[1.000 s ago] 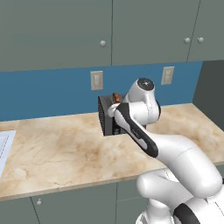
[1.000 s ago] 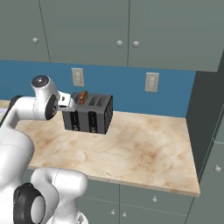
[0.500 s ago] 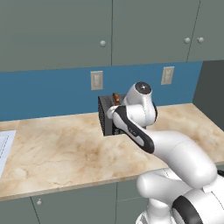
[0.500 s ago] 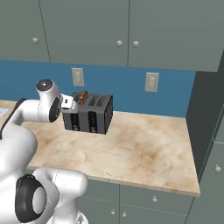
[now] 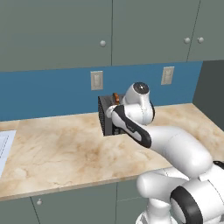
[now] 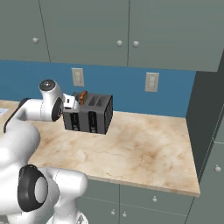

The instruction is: Start the toaster. Once the lever pops up, take the bread to the plate on the dining counter.

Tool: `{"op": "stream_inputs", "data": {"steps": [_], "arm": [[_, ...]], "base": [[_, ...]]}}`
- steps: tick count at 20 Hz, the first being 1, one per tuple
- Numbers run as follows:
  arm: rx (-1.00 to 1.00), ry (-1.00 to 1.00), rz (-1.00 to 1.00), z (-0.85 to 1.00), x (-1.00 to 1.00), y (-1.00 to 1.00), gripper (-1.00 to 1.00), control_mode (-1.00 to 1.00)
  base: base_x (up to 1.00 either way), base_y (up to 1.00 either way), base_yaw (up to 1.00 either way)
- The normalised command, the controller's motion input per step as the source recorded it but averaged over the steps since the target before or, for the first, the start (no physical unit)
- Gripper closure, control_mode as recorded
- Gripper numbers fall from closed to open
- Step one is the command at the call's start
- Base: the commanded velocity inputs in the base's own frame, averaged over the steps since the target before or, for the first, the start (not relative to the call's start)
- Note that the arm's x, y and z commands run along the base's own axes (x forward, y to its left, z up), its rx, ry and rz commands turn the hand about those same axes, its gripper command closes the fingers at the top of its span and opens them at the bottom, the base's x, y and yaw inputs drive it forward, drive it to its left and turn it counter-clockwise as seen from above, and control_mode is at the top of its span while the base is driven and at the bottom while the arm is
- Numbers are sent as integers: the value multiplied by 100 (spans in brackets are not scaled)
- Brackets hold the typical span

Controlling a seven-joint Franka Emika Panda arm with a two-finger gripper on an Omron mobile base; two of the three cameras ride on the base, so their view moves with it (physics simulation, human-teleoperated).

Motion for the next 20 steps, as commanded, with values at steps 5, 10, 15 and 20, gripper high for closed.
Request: {"op": "stream_inputs", "data": {"steps": [5,10,15,20], "arm": [[0,0,0,0,16,0,-100,-100],[0,0,0,-1,18,3,-100,-100],[0,0,0,0,14,9,-100,-100],[0,0,0,-3,6,11,-100,-100]], "base": [[0,0,0],[0,0,0],[0,0,0],[0,0,0]]}}
